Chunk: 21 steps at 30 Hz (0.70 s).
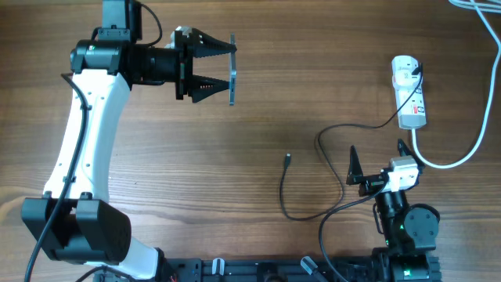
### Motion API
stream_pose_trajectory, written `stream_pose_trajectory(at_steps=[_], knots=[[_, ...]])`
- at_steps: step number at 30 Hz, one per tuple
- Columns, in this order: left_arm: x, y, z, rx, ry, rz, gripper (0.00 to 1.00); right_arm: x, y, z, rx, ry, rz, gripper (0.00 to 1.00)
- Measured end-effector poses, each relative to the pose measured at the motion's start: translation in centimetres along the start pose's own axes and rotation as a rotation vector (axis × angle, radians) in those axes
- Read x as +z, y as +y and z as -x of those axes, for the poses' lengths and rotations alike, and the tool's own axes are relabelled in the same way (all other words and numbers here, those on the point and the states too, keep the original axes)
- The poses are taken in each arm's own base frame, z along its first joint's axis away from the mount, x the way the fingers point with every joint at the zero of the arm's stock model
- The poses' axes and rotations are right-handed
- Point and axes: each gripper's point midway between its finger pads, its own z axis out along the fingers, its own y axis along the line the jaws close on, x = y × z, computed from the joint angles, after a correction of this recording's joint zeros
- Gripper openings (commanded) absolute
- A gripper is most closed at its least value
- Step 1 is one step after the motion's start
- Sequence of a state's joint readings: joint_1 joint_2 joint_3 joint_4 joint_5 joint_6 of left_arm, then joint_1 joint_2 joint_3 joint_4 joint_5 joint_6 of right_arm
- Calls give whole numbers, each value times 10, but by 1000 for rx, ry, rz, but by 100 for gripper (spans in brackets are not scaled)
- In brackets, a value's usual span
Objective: Plug charger to phone and switch on socket
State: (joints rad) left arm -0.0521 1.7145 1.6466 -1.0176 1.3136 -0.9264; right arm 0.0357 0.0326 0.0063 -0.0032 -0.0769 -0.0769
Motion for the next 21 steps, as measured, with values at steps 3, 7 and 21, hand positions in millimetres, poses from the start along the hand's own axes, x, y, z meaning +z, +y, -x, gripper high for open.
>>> stream_pose_trajectory(at_steps=[3,7,21], knots=[[0,0,0,0,0,0,66,0,0,0,0,0,0,100],[0,0,0,0,0,0,66,0,0,0,1,-2,1,100],[0,0,1,-1,-3,2,66,-54,88,108,874,-163,748,100]])
